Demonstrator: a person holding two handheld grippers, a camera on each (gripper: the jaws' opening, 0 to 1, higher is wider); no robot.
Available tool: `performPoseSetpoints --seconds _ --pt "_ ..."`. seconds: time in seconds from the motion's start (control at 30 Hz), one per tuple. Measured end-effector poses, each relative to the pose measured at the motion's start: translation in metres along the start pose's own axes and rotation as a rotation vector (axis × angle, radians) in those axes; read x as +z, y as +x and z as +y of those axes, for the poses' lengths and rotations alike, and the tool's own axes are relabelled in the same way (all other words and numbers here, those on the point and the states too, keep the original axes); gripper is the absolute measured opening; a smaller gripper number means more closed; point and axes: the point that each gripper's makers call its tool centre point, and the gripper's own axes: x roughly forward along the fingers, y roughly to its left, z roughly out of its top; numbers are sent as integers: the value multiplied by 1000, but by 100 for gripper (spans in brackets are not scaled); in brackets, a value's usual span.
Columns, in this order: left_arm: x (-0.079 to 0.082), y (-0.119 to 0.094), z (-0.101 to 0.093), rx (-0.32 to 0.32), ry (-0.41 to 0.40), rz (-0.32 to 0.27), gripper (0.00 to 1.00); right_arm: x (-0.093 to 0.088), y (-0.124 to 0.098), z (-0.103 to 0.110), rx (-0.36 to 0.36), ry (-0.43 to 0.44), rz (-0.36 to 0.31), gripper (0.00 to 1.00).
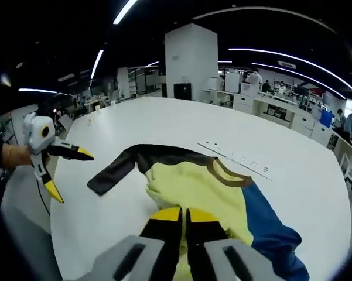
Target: Fold the garment on the visible template until the final outline fits inside the template.
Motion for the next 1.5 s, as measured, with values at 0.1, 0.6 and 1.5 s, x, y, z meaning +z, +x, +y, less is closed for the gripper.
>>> performPoseSetpoints --seconds 0.1,0.6,1.5 --pt "4 4 0 -7 -4 -8 81 4 4 -16 -31 46 -6 0" --pt "9 37 -8 -45 -18 -7 73 -20 21 -79 -140 157 45 0" --pt "10 42 -10 -39 -51 -15 68 -90 51 -102 -220 156 233 0"
